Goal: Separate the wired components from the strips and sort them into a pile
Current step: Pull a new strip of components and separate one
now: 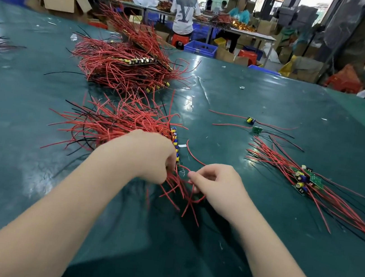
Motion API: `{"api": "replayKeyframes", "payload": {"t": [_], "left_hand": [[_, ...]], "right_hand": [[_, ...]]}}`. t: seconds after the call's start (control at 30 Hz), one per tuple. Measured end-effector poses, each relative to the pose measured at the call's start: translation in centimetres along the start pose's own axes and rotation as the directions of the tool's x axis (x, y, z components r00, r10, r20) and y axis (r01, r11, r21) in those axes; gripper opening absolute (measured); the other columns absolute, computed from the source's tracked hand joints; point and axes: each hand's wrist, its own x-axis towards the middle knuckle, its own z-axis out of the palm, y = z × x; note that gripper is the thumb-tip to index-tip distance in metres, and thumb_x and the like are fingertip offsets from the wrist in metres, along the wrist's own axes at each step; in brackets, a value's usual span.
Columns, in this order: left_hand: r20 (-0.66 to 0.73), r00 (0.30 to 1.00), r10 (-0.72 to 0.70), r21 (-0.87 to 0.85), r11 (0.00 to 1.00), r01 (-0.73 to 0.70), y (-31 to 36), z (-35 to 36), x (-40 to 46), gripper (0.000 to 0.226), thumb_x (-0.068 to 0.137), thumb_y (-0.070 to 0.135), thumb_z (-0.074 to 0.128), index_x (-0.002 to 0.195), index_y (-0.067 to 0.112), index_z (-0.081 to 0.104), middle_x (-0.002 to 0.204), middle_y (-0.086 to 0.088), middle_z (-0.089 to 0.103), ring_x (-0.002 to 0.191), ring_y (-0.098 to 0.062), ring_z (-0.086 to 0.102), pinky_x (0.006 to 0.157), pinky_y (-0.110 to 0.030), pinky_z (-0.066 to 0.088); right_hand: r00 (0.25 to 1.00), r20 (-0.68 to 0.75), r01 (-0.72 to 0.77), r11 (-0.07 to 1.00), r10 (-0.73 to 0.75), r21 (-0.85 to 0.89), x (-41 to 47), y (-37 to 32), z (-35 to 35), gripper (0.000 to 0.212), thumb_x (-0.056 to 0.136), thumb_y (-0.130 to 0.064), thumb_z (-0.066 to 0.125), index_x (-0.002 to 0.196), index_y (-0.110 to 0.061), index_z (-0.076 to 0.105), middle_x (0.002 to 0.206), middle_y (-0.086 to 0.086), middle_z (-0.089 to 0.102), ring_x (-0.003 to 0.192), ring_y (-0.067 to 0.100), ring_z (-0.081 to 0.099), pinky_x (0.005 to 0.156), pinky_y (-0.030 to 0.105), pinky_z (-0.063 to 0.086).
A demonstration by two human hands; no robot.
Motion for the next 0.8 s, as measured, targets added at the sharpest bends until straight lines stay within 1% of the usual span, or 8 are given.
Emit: {"api": "replayKeyframes", "payload": {"t": [0.1,0.23,0.33,0.43,0.53,0.67,0.73,0.8], "left_hand": [[-0.001,0.997,0.077,0.186,0.98,-0.075,-0.4,1.2,-0.3,0.051,0.081,0.017,0.058,0.125,0.041,0.053,0.125,0.013,0.05,0.117,-0.013,0.05,0.091,-0.032,0.03],[-0.213,0.962,0.171,0.256,0.96,-0.114,-1.7,2.7,-1.1,0.03,0.093,0.028,0.052,0.122,0.036,0.056,0.122,0.014,0.054,0.116,-0.012,0.053,0.101,-0.028,0.028],[-0.416,0.864,0.285,0.231,0.952,-0.203,-2.8,3.9,-1.7,0.015,0.086,0.018,0.068,0.099,0.023,0.074,0.097,0.005,0.07,0.09,-0.022,0.067,0.088,-0.036,0.049],[-0.624,0.71,0.327,0.233,0.945,-0.23,-3.7,4.7,-1.7,0.011,0.076,0.012,0.074,0.083,0.02,0.076,0.077,0.005,0.069,0.07,-0.02,0.067,0.077,-0.032,0.047],[-0.744,0.602,0.289,0.185,0.956,-0.229,-3.6,4.5,-1.7,0.019,0.083,0.017,0.057,0.084,0.016,0.076,0.075,0.003,0.068,0.07,-0.022,0.066,0.08,-0.031,0.042],[-0.803,0.517,0.296,0.18,0.948,-0.264,-3.1,4.6,-1.9,0.013,0.081,0.011,0.066,0.087,0.012,0.077,0.077,0.001,0.068,0.071,-0.023,0.067,0.079,-0.034,0.048],[-0.816,0.461,0.348,0.209,0.922,-0.325,-2.2,4.7,-2.1,0.021,0.091,0.013,0.057,0.084,0.011,0.076,0.074,0.0,0.068,0.068,-0.023,0.066,0.072,-0.033,0.054],[-0.816,0.434,0.383,0.226,0.901,-0.371,-1.2,4.7,-2.1,0.035,0.099,0.018,0.046,0.081,0.011,0.076,0.072,-0.001,0.067,0.064,-0.023,0.065,0.067,-0.033,0.056]], "right_hand": [[1.0,0.026,-0.01,0.994,0.007,0.106,0.0,0.1,-0.1,0.029,0.089,-0.028,0.064,0.065,-0.013,0.069,0.052,-0.009,0.062,0.045,0.003,0.046,0.052,0.02,0.037],[0.998,0.061,-0.002,0.949,-0.018,0.314,0.0,0.1,-0.3,0.023,0.091,-0.021,0.064,0.072,-0.009,0.069,0.055,-0.004,0.061,0.042,0.01,0.042,0.042,0.016,0.034],[0.993,0.099,0.021,0.934,-0.061,0.357,-0.3,-0.1,-0.4,0.022,0.092,-0.019,0.063,0.076,-0.005,0.069,0.057,-0.002,0.063,0.043,0.01,0.046,0.041,0.018,0.037],[0.996,0.093,-0.045,0.902,0.005,0.43,-0.2,-0.3,-0.6,0.027,0.095,-0.019,0.058,0.073,-0.007,0.068,0.063,0.003,0.066,0.045,0.011,0.053,0.043,0.02,0.045],[0.985,0.11,-0.174,0.758,0.135,0.628,0.2,-0.6,-0.8,0.03,0.099,-0.024,0.051,0.084,-0.002,0.065,0.078,0.015,0.069,0.056,0.02,0.066,0.055,0.026,0.056],[0.937,0.318,-0.348,0.445,0.142,0.825,0.5,-1.1,-0.4,0.029,0.095,-0.027,0.056,0.094,0.002,0.061,0.083,0.019,0.072,0.07,0.026,0.072,0.07,0.033,0.061],[0.914,0.385,-0.404,0.388,0.129,0.828,0.6,-1.6,-0.1,0.028,0.091,-0.026,0.059,0.087,0.0,0.066,0.078,0.017,0.071,0.066,0.024,0.071,0.068,0.034,0.061],[0.907,0.405,-0.418,0.345,0.114,0.84,0.5,-1.7,0.2,0.028,0.091,-0.02,0.061,0.074,-0.002,0.074,0.073,0.016,0.068,0.059,0.022,0.069,0.055,0.031,0.059]]}}
